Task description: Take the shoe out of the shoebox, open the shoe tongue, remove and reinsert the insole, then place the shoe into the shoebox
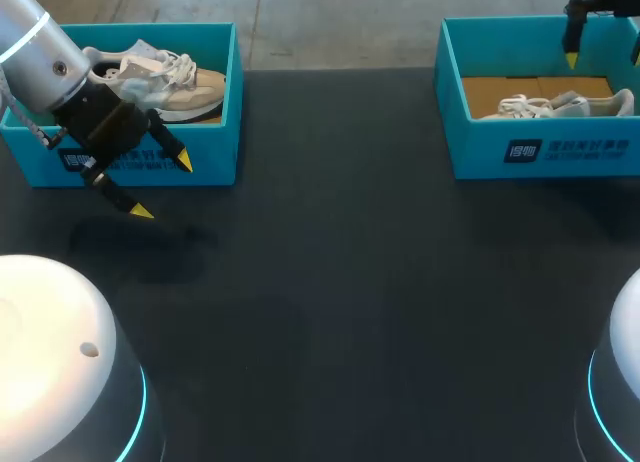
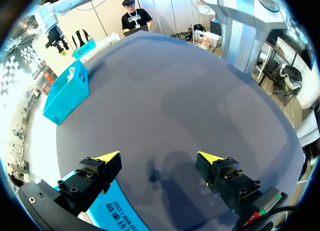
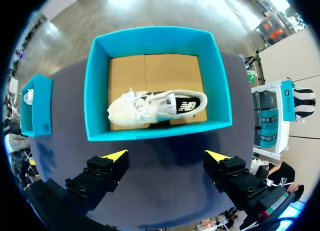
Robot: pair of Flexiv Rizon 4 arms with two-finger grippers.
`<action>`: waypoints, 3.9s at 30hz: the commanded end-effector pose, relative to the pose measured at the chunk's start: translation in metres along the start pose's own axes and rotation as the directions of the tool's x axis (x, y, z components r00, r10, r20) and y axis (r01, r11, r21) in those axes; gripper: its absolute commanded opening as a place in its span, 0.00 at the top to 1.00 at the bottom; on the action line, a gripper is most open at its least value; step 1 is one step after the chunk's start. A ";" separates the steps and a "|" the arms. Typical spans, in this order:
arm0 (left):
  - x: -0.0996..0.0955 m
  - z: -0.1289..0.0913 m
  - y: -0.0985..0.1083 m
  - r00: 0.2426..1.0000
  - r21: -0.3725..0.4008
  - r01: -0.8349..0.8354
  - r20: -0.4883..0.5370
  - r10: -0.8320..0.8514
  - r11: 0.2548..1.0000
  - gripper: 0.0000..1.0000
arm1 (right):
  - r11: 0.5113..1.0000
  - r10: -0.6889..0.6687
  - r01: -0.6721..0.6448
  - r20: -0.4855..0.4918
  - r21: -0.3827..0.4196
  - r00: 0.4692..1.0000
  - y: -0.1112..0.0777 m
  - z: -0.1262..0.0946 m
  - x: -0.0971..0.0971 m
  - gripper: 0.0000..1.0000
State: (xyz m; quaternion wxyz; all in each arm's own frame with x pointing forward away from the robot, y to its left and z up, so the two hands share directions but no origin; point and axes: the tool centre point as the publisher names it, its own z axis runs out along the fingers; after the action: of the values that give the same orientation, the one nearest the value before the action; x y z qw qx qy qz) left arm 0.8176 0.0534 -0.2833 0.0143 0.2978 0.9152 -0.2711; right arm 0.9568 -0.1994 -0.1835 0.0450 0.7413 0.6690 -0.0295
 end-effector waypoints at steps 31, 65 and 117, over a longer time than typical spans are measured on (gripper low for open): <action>0.001 0.000 0.000 1.000 -0.003 0.000 -0.001 0.000 1.000 0.00 | 0.999 0.043 -0.043 -0.042 0.011 0.998 -0.092 0.009 0.055 0.00; -0.026 -0.040 -0.022 0.863 -0.202 0.503 0.070 -0.500 0.840 0.00 | 0.998 0.057 -0.056 -0.046 0.018 0.997 -0.095 0.010 0.055 0.00; -0.113 -0.167 0.133 -0.001 -0.105 0.994 0.353 -0.936 -0.041 0.00 | 0.998 0.057 -0.056 -0.046 0.018 0.997 -0.095 0.010 0.055 0.00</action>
State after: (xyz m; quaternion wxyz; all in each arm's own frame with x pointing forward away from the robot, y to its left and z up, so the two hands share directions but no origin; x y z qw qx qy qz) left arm 0.9837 0.1598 -0.1803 -0.0290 -0.4571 0.8850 -0.0838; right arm 0.8689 -0.1359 -0.2011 0.0236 0.7608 0.6482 -0.0183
